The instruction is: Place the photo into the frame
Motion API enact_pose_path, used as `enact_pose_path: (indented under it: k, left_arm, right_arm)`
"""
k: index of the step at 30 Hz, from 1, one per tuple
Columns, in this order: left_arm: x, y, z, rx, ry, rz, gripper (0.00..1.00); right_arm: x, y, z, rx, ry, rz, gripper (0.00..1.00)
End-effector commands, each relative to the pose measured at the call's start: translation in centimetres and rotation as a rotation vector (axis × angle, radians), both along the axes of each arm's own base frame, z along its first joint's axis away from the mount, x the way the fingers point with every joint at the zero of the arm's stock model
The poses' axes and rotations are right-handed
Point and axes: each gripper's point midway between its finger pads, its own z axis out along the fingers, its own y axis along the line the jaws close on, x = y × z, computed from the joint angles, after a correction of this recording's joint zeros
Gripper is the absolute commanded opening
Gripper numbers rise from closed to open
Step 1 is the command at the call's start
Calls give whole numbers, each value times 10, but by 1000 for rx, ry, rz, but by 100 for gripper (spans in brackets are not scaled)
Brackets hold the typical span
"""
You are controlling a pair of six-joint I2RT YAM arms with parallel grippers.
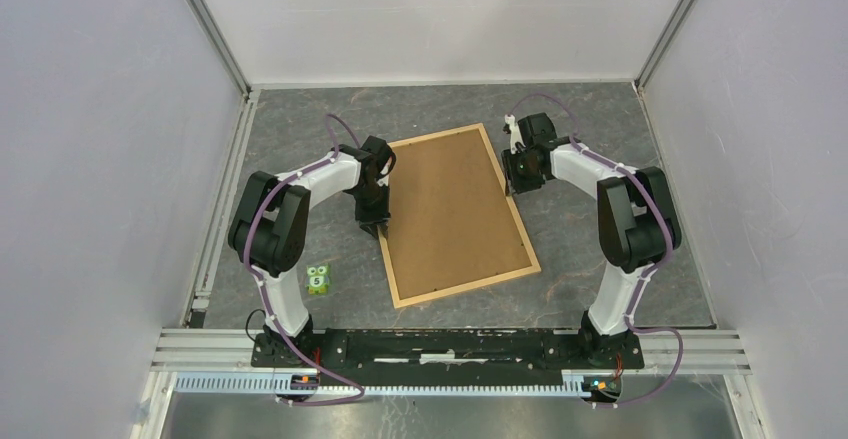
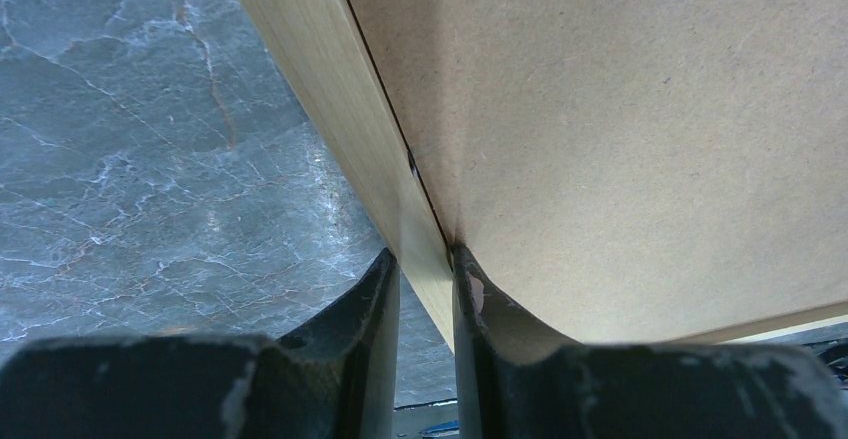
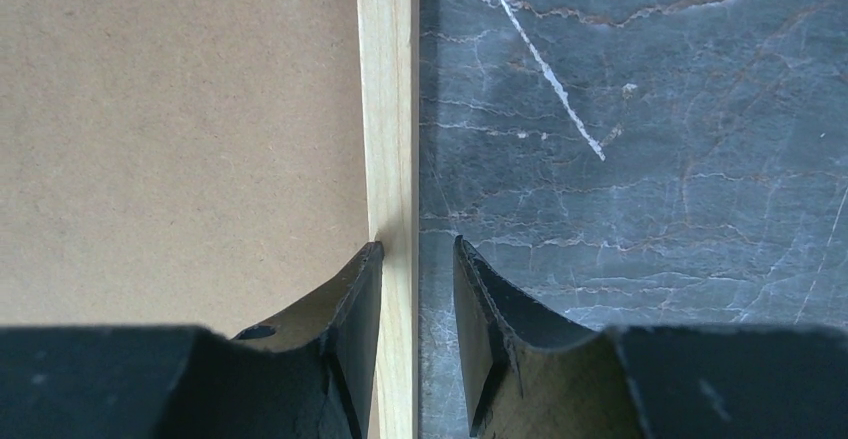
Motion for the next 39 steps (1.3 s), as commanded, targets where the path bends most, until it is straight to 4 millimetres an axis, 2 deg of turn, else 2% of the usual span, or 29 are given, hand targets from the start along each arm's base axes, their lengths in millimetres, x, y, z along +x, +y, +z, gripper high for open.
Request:
enact_pose_path:
  k: [1, 5, 11, 22, 31, 39]
  left_arm:
    - [7, 17, -18, 88, -24, -28, 2]
    - [7, 17, -18, 87, -24, -28, 2]
    - [7, 16, -18, 86, -23, -28, 2]
    - [6, 16, -18, 83, -20, -28, 2]
    - [6, 15, -19, 79, -18, -28, 2]
    - [6, 15, -20, 77, -14, -28, 2]
  right_arm:
    - [2, -4, -14, -17, 21, 2, 38]
    - [-6, -3, -22, -14, 50, 10, 37]
    - [-13, -7, -23, -27, 63, 8, 37]
    - [7, -13, 1, 14, -1, -30, 37]
    - [-16, -12, -15, 25, 54, -4, 36]
    - [-14, -17, -7, 30, 32, -15, 36]
